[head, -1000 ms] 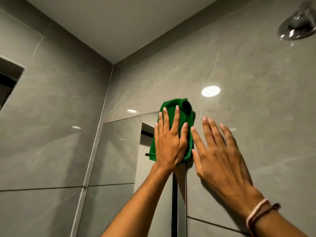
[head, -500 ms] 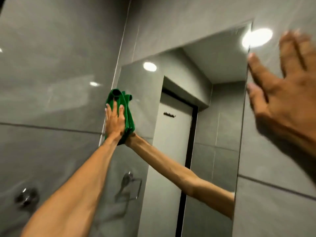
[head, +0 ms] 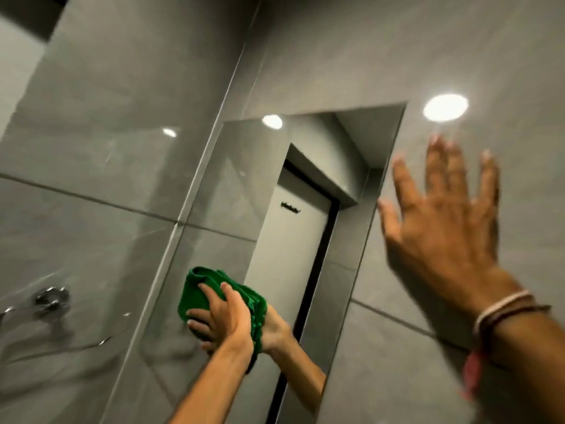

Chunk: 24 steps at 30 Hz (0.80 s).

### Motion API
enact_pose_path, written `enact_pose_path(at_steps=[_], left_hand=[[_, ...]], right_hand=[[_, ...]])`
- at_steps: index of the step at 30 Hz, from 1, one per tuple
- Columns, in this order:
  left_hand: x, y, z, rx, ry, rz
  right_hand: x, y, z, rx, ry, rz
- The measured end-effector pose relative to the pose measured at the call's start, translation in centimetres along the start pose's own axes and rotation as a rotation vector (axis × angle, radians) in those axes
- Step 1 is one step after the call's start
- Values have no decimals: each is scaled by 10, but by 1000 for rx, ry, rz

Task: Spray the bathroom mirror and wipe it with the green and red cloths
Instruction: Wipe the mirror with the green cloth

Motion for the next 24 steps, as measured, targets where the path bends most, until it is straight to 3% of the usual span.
enact_pose_path(at_steps=[1, 3, 6, 9, 12, 16, 20, 22, 24], left_hand=[[-37, -10, -12, 13, -80, -7], [-127, -32, -39, 77, -307, -57], [-239, -60, -87, 161, -770, -15], [-283, -68, -110, 257, -1305, 36], [-270, -58, -89, 274, -1539, 43], [-153, -31, -46, 207, -1357, 67], [45, 13, -73, 183, -823, 123], [103, 24, -116, 143, -530, 124], [121, 26, -153, 103, -305, 93]], right_hand=[[-6, -4, 3, -79, 30, 16], [-14, -4, 3, -88, 58, -185], [-27, 8, 13, 1, 54, -227], [-28, 2, 18, -108, 60, -270], [-28, -1, 19, -198, 69, -281], [-26, -2, 20, -273, 84, -246], [-33, -22, 19, -322, 75, -209], [-33, -29, 20, -301, 65, -149], [-30, -29, 17, -256, 39, -103]])
Point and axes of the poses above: each hand's wrist, its own z-axis towards the middle knuckle, its own y-axis out of the back of the hand, x = y × z, the point moved 2 cm from there along z, towards the middle knuckle, and after that the axes turned 10 degrees about -y, right-handed, at the moved point
